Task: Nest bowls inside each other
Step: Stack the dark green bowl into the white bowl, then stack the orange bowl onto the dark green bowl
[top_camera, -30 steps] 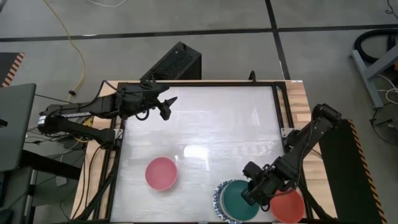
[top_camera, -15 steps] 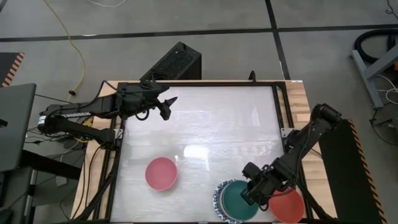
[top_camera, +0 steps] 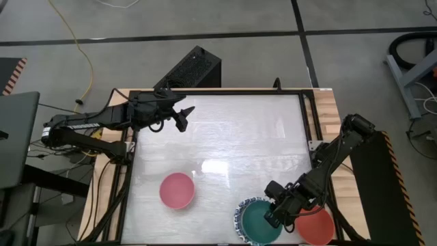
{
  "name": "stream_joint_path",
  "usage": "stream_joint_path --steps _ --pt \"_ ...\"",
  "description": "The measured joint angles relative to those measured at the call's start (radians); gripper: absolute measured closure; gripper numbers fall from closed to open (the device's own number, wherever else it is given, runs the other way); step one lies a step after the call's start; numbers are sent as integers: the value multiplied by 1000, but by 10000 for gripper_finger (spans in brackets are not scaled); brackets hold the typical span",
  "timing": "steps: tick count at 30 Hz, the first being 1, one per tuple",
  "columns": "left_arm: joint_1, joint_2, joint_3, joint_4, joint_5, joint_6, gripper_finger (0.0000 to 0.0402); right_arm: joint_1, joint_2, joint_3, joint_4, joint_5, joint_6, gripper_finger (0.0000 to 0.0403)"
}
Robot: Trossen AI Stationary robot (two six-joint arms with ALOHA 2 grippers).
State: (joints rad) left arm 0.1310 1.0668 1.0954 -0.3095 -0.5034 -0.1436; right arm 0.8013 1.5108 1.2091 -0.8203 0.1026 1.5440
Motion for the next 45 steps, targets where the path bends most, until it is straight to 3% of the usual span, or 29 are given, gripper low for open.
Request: stream_joint_path --steps 12,18,25,30,34,45 --pt "0 0 0 -8 0 7 136 -2 -82 4 -42 0 -3 226" --pt "0 0 0 -46 0 1 136 -7 -85 5 -50 -12 -54 221" --pt "0 0 0 -59 0 -7 136 11 -108 5 -179 33 -33 240" --pt "0 0 0 -60 10 -7 136 63 -122 5 -284 -103 -32 243" --pt "0 0 0 -60 51 -2 136 125 -116 -3 -352 -215 -125 235" --pt "0 0 0 -85 54 -33 136 189 -116 -3 -435 -235 -280 227"
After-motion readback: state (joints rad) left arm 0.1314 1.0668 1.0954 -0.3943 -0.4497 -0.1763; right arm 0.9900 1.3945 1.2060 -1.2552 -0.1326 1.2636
